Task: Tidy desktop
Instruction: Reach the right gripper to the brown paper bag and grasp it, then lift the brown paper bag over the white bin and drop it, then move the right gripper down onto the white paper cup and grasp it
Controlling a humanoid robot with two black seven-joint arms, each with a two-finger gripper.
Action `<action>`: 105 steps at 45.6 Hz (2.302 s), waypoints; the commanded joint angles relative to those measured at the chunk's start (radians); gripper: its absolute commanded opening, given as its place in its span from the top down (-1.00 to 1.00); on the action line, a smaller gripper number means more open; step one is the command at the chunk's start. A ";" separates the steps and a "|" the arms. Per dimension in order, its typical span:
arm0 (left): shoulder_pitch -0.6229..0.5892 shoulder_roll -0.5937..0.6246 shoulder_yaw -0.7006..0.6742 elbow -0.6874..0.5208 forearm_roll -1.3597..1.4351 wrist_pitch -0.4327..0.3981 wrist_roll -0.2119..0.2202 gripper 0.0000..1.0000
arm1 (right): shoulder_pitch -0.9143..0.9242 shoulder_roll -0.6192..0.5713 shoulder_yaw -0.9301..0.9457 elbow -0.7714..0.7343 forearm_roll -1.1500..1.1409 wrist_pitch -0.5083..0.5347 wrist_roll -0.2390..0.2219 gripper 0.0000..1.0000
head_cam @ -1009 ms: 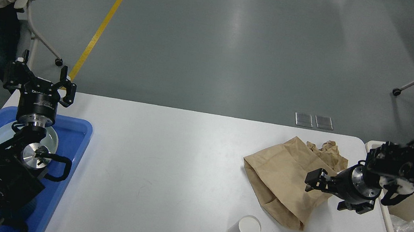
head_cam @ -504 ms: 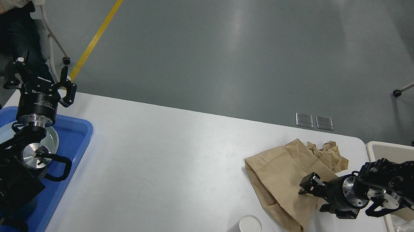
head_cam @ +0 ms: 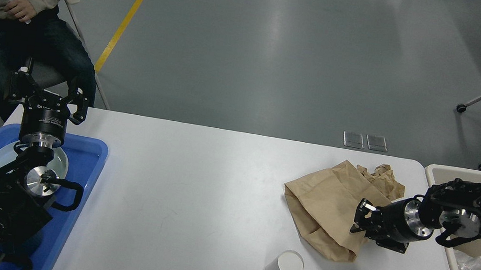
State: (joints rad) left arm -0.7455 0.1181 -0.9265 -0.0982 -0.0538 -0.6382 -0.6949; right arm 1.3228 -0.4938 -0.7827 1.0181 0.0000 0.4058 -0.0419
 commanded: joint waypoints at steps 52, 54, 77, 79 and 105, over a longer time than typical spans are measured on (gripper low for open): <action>0.000 0.000 0.000 0.000 0.000 0.000 0.000 -0.93 | -0.128 -0.384 -0.012 -0.299 -0.032 -0.245 0.001 1.00; 0.000 0.000 0.000 0.000 0.000 -0.001 0.000 -0.93 | -0.180 -0.378 0.000 -0.322 -0.034 -0.257 0.001 1.00; 0.000 0.000 0.000 0.000 0.000 -0.003 0.000 -0.93 | -0.352 -0.189 -0.004 -0.443 -0.044 -0.237 -0.001 -1.00; 0.000 0.001 0.000 0.000 0.000 -0.003 0.000 -0.93 | -0.276 -0.192 -0.013 -0.405 -0.052 -0.202 -0.003 -1.00; 0.000 0.002 0.000 0.000 0.000 -0.003 0.000 -0.93 | 0.788 0.145 -0.329 0.177 -0.094 0.451 0.002 -1.00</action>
State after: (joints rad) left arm -0.7455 0.1194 -0.9265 -0.0982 -0.0538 -0.6416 -0.6949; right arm 1.9743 -0.4411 -1.1191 1.1329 -0.1007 0.6758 -0.0444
